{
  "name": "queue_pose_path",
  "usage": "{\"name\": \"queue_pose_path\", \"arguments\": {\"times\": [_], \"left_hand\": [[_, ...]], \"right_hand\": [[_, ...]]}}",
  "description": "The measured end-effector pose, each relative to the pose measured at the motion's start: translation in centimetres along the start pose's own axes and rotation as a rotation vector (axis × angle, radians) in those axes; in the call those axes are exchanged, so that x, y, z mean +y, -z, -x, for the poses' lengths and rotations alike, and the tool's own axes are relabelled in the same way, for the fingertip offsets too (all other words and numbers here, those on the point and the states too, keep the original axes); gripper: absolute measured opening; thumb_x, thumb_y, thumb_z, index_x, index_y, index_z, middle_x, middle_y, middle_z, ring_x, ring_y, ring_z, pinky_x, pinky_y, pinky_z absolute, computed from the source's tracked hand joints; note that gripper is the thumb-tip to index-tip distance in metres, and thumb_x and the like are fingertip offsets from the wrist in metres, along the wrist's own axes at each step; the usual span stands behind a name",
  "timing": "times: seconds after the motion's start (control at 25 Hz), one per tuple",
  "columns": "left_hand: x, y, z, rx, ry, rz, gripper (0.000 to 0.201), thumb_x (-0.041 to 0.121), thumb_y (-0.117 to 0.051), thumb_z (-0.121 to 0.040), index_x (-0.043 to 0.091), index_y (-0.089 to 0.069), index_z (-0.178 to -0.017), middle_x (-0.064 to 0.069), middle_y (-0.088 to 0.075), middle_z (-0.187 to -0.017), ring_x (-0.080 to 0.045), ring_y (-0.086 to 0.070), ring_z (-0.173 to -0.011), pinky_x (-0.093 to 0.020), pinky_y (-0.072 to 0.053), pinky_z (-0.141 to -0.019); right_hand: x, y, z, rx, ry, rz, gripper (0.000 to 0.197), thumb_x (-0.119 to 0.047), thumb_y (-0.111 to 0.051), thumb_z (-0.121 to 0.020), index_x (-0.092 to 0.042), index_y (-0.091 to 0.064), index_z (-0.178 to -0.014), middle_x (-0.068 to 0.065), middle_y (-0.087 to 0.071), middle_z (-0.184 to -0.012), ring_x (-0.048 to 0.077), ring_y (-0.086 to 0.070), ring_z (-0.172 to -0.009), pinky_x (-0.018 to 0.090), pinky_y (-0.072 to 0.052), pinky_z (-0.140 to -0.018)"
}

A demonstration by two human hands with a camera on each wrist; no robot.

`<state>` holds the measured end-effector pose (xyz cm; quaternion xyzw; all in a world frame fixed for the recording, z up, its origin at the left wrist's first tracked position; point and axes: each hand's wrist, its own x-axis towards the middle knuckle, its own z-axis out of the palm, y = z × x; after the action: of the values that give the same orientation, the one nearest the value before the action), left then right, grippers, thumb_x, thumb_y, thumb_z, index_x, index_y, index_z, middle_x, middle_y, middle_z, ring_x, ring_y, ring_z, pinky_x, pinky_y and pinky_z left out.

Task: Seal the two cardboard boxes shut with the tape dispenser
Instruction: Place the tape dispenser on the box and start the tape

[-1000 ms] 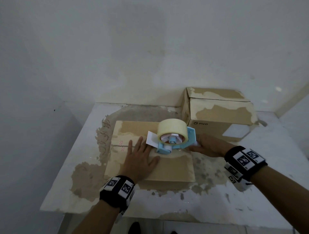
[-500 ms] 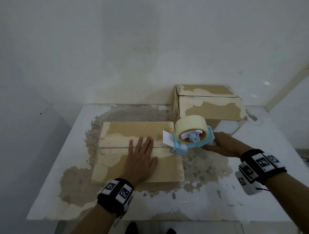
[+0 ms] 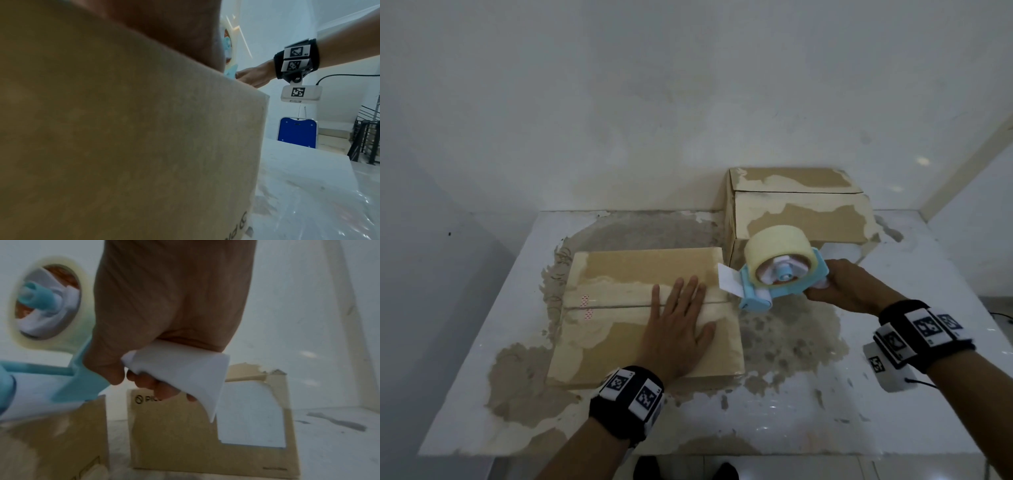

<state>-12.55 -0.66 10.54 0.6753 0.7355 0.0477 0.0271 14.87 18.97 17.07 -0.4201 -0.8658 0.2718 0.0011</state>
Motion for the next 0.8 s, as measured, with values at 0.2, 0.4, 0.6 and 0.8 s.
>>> {"name": "queue_pose_path", "arguments": {"times": [0.2, 0.4, 0.6, 0.8], "left_hand": [[0.2, -0.2, -0.1, -0.022, 0.005, -0.032, 0.070, 0.056, -0.022, -0.095, 0.016, -0.023, -0.153, -0.005, -0.017, -0.161, -0.025, -0.015, -0.149, -0.058, -0.007, -0.114], [0.2, -0.3, -0.2, -0.043, 0.017, 0.003, 0.071, 0.059, -0.017, -0.095, 0.020, -0.009, -0.155, -0.002, -0.001, -0.163, -0.021, -0.001, -0.150, -0.052, -0.001, -0.116], [0.1, -0.2, -0.1, -0.067, 0.030, 0.007, 0.072, 0.059, -0.015, -0.095, 0.021, -0.006, -0.155, -0.001, 0.004, -0.163, -0.020, 0.004, -0.150, -0.051, 0.000, -0.117], [0.1, 0.0, -0.1, -0.080, 0.024, 0.014, 0.072, 0.060, -0.014, -0.095, 0.021, -0.006, -0.155, -0.001, 0.002, -0.163, -0.020, 0.003, -0.150, -0.052, -0.002, -0.120]], "right_hand": [[1.9, -1.2, 0.6, -0.034, -0.022, 0.002, 0.022, -0.019, -0.074, -0.083, -0.033, -0.057, -0.086, -0.004, -0.063, -0.080, 0.020, -0.062, -0.076, 0.033, -0.047, -0.068], [2.3, -3.9, -0.7, 0.017, -0.026, 0.004, 0.027, -0.020, -0.075, -0.083, -0.013, -0.066, -0.108, 0.011, -0.070, -0.101, 0.031, -0.065, -0.094, 0.031, -0.043, -0.073], [1.6, -5.1, -0.6, 0.106, 0.016, 0.073, 0.034, -0.021, -0.075, -0.083, -0.008, -0.068, -0.113, 0.016, -0.072, -0.106, 0.037, -0.067, -0.097, 0.032, -0.044, -0.073], [1.3, -8.0, 1.1, 0.213, -0.125, -0.073, 0.027, -0.021, -0.075, -0.083, -0.006, -0.070, -0.105, 0.016, -0.074, -0.098, 0.034, -0.068, -0.091, 0.028, -0.041, -0.072]]}}
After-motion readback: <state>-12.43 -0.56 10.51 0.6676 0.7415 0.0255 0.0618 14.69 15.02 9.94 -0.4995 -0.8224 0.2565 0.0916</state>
